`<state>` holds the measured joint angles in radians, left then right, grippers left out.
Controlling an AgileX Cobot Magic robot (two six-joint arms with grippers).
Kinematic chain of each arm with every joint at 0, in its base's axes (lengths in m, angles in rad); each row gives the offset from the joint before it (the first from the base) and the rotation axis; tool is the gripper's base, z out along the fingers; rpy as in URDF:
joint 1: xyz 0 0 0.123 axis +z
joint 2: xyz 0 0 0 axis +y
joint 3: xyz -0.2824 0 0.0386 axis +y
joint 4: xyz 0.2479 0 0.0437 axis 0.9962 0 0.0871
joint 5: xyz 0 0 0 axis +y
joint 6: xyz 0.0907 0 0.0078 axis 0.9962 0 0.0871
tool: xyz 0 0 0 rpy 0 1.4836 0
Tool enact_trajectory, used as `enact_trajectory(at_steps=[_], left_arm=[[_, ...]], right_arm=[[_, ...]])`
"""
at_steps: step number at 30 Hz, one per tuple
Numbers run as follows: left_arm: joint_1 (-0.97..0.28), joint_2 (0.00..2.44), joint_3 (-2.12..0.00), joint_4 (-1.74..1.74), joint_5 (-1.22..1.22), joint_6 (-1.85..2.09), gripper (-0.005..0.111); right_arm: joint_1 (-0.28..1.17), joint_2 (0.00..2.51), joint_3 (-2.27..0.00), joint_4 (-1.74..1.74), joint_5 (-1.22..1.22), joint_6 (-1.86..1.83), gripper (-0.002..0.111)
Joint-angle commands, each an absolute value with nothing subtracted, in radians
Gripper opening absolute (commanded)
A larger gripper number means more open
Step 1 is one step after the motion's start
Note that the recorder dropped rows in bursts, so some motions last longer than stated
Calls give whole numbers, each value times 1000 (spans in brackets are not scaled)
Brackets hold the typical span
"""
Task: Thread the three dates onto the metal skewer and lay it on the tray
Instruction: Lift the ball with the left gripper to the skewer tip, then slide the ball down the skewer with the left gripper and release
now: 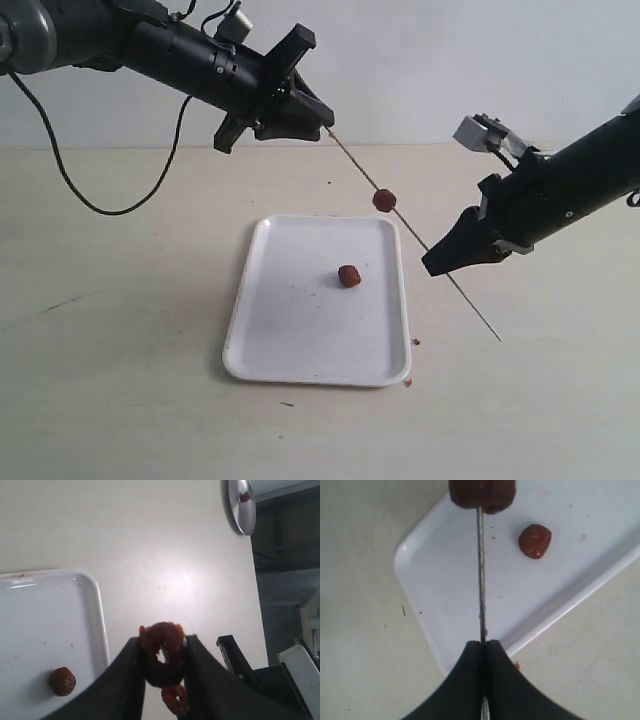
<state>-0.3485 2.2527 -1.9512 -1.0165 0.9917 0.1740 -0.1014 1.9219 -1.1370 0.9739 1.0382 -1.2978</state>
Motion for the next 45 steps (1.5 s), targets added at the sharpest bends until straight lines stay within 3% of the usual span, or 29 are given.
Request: enact_trajectory(at_steps=[1,13,23,31,45], left_arm=[[-383,2249,-1953,-1032,1012,184,27],[-498,2249,-1953,-1003,1012,225,27],[-501,2249,-1953,-971,1014,226,28],[-469,2249,-1953,-967,990,246,68],[-496,2249,-1953,-629,1065,248,69]], right_arm=[[-105,1920,-1134,1030,1019,-1320,0],[-105,1920,-1134,1174,992,-1387,0],[-105,1920,-1134,1225,947,-1394,0],[-105,1920,-1134,1195,947,-1392,0],[-107,1920,-1134,983,750,-1200,0]])
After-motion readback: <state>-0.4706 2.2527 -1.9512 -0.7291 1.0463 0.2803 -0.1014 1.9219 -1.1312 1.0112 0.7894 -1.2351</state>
